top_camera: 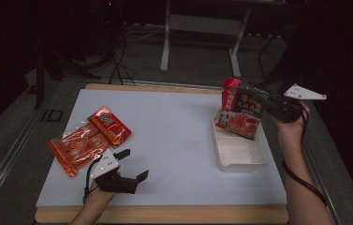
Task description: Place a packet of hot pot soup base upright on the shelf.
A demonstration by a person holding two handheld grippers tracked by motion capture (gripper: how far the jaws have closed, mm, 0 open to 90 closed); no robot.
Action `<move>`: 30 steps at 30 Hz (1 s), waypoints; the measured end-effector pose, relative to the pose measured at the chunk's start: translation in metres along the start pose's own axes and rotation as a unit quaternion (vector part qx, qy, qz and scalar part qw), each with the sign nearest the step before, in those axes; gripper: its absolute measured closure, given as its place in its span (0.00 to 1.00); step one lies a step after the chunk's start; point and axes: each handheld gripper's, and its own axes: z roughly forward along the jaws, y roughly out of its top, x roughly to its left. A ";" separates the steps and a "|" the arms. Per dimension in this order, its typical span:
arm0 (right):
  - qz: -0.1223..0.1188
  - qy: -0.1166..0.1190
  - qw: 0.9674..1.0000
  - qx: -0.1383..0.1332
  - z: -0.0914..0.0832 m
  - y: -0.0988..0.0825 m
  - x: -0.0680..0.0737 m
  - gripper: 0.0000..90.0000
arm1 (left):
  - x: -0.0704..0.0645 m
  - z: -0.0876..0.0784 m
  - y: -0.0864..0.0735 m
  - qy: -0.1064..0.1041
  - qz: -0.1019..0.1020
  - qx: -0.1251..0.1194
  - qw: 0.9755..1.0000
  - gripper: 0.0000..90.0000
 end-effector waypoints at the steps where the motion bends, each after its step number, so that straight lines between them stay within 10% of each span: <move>1: -0.002 -0.001 1.000 0.000 0.001 -0.001 0.000 0.85 | 0.000 0.000 0.000 0.000 0.000 -0.001 1.000 0.01; 30: -0.015 0.095 0.995 -0.012 0.007 -0.005 0.000 0.83 | -0.001 0.003 -0.001 -0.010 0.001 0.001 1.000 0.01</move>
